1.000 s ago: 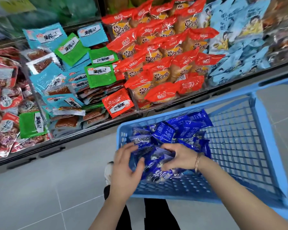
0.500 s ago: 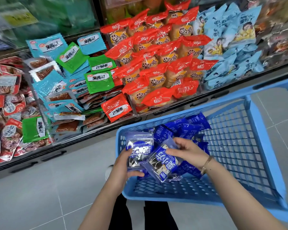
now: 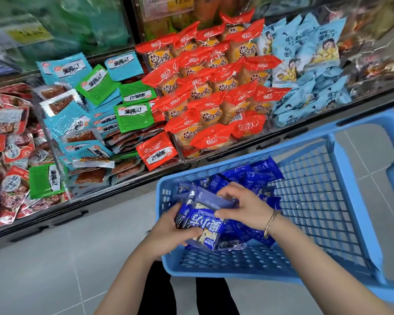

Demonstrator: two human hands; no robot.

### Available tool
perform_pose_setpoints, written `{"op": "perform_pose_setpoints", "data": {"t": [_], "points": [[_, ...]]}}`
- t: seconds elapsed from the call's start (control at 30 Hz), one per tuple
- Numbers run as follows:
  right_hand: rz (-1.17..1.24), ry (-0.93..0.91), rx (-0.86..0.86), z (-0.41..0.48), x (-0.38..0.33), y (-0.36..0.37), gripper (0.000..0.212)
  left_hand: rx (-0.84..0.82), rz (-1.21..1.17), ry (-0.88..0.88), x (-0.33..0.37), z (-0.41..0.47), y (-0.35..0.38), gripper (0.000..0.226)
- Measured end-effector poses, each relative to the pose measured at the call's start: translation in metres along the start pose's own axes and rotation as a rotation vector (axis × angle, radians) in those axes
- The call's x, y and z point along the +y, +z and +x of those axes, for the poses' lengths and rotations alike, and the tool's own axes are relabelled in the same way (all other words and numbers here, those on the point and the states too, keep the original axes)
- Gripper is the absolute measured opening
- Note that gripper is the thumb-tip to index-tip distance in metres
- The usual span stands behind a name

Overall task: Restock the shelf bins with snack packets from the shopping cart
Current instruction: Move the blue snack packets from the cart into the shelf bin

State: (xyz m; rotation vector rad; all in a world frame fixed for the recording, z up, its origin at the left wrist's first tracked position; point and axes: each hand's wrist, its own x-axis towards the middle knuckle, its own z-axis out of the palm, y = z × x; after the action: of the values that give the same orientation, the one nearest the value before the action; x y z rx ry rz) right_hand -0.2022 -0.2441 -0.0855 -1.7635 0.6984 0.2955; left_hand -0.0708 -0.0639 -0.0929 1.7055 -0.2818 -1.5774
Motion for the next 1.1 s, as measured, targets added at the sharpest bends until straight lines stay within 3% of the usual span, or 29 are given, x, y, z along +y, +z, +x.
{"op": "perform_pose_setpoints", "data": {"t": [0.07, 0.13, 0.23, 0.33, 0.43, 0.53, 0.6, 0.73, 0.93, 1.03, 1.1], "points": [[-0.019, 0.015, -0.101, 0.001, 0.002, -0.003, 0.048, -0.139, 0.121, -0.024, 0.004, -0.002, -0.006, 0.038], [0.068, 0.107, -0.306, 0.000, 0.003, -0.001, 0.064, -0.302, 0.212, -0.047, 0.008, -0.002, -0.010, 0.037], [0.233, 0.166, -0.397, -0.007, 0.010, 0.008, 0.051, -0.393, 0.275, -0.079, 0.013, 0.002, -0.008, 0.052], [0.382, 0.201, -0.274, -0.016, 0.017, 0.013, 0.050, -0.278, 0.091, -0.108, 0.010, 0.007, -0.009, 0.069], [0.720, 0.302, 0.009, -0.023, 0.027, 0.025, 0.040, -0.191, -0.318, -0.078, 0.000, 0.011, -0.012, 0.074], [1.136, 0.354, 0.238, -0.027, 0.027, 0.052, 0.042, -0.075, -0.592, 0.038, -0.012, 0.014, 0.002, 0.085], [1.214, 0.360, 0.314, -0.028, 0.020, 0.075, 0.047, -0.005, -0.730, 0.112, -0.018, 0.014, 0.021, 0.088], [1.084, 0.446, 0.350, -0.024, 0.010, 0.110, 0.047, 0.092, -0.822, 0.077, -0.023, 0.011, 0.043, 0.054], [0.812, 0.402, 0.199, -0.019, 0.018, 0.105, 0.029, 0.255, -0.756, -0.006, -0.033, -0.004, 0.006, 0.045], [0.784, 0.528, 0.404, -0.004, 0.042, 0.083, 0.018, 0.319, -0.753, -0.049, -0.046, -0.022, -0.012, 0.045], [0.539, 0.510, 0.584, 0.008, 0.060, 0.071, 0.017, 0.355, -0.772, -0.063, -0.056, -0.032, -0.020, 0.044]]}}
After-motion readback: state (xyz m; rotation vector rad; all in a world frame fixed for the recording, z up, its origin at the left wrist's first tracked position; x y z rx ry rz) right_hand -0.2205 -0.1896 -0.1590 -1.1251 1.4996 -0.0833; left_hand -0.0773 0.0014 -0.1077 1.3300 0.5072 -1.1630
